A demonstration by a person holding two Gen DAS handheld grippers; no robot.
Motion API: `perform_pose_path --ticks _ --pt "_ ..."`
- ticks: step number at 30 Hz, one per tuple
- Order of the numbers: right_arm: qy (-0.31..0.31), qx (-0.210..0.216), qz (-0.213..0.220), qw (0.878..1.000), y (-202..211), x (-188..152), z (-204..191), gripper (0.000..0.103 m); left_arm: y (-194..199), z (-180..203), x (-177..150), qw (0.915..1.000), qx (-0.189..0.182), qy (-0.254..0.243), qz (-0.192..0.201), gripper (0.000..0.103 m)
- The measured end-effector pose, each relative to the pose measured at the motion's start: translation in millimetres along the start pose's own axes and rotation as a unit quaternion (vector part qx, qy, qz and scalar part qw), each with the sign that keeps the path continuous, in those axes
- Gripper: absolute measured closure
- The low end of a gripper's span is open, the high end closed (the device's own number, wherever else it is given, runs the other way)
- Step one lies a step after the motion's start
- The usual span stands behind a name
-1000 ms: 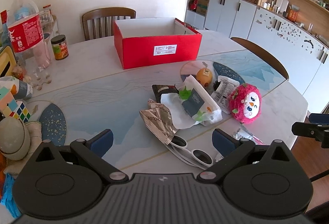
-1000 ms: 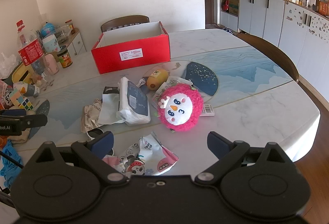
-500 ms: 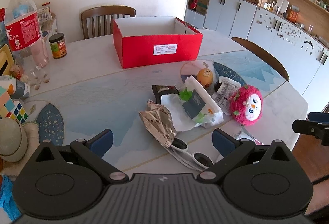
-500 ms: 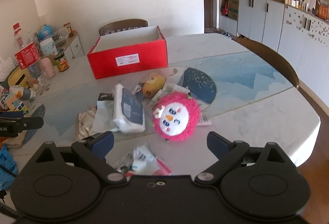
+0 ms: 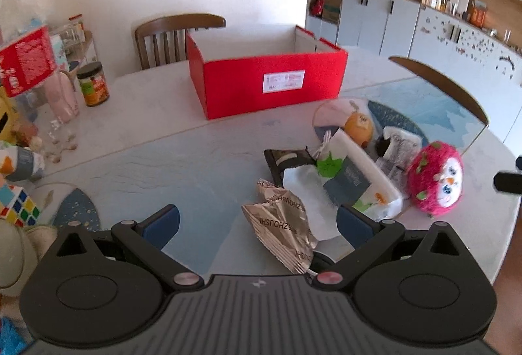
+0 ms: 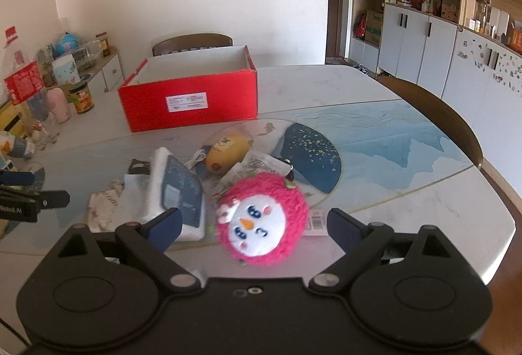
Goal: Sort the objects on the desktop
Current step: 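Grasp the silver foil bag with the left tool while the right tool grasps the pink plush, then carry foil bag and pink plush into the red box and open both tools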
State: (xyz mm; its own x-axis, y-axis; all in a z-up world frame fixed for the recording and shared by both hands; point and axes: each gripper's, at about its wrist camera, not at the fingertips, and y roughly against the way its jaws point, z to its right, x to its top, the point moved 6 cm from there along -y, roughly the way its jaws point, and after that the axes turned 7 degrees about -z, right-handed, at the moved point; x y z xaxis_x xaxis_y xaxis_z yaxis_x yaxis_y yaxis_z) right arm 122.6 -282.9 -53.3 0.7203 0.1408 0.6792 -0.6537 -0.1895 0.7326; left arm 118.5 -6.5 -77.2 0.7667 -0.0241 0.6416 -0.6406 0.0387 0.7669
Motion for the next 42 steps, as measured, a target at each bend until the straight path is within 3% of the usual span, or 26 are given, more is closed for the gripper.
perform_pose_path --ticks 14,21,30,36,42 --pt "0.028 0.007 -0.014 0.999 -61 18 -3 0.0 -74 3 -7 0.9985 0.015 -0.009 -0.052 0.001" --pt "0.027 0.008 -0.033 0.999 -81 18 -4 0.0 -89 0 -10 0.9975 0.0 0.007 -0.07 0.011" --pt "0.021 0.012 -0.052 0.998 -91 15 -2 0.0 -90 -1 -9 0.9959 -0.047 0.036 -0.068 0.052" --pt "0.021 0.01 -0.057 0.998 -92 15 1 0.0 -87 -8 -11 0.9933 -0.069 0.067 -0.065 0.068" --pt "0.016 0.009 -0.051 0.999 -89 17 1 0.0 -79 -17 -12 0.993 -0.062 0.084 -0.055 0.081"
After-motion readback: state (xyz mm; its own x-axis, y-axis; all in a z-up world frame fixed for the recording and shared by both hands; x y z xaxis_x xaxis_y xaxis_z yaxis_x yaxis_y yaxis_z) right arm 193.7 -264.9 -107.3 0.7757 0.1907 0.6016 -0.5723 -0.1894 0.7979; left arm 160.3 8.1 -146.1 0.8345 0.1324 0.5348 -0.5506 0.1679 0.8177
